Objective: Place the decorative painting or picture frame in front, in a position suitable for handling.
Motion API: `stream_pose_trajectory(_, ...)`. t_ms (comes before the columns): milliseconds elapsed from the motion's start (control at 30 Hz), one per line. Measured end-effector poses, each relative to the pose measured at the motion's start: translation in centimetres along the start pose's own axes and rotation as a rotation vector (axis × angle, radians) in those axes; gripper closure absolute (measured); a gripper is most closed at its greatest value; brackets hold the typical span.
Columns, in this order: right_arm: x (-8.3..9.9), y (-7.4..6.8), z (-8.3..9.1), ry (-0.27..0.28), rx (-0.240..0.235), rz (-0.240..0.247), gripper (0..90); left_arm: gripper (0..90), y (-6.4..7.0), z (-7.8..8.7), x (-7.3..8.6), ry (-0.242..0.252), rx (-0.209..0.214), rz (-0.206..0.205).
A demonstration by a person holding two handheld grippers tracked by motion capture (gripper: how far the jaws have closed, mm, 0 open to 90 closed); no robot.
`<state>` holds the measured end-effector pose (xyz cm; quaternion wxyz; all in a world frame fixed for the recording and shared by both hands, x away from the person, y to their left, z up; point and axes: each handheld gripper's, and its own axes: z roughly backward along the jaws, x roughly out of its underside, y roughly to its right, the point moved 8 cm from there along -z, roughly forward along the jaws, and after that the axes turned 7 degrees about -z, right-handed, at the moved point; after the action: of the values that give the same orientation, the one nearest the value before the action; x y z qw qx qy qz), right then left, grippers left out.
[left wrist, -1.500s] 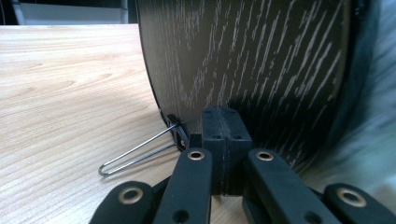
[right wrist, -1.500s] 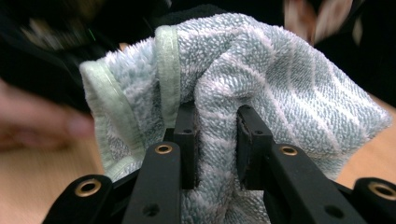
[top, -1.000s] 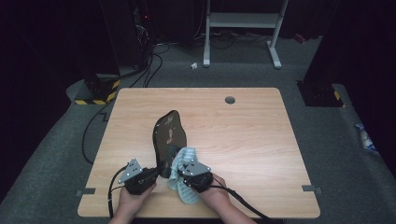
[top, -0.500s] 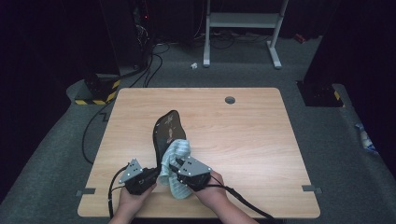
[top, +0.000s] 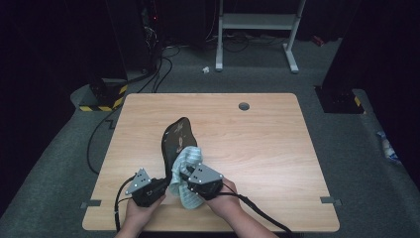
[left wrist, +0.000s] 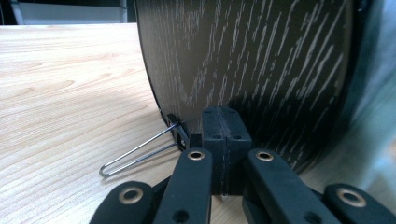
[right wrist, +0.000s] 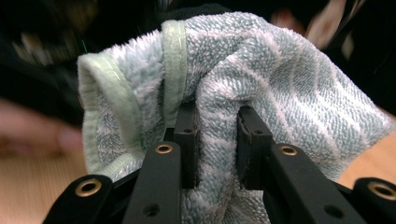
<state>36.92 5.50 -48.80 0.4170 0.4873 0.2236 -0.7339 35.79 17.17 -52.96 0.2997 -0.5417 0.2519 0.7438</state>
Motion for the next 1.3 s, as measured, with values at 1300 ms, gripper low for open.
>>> stream_pose_trajectory(1300, -1.6, 0.8, 0.1, 0.007, 0.034, 0.031, 72.3, 89.9, 0.1, -0.1, 0.2, -0.016, 0.002, -0.01)
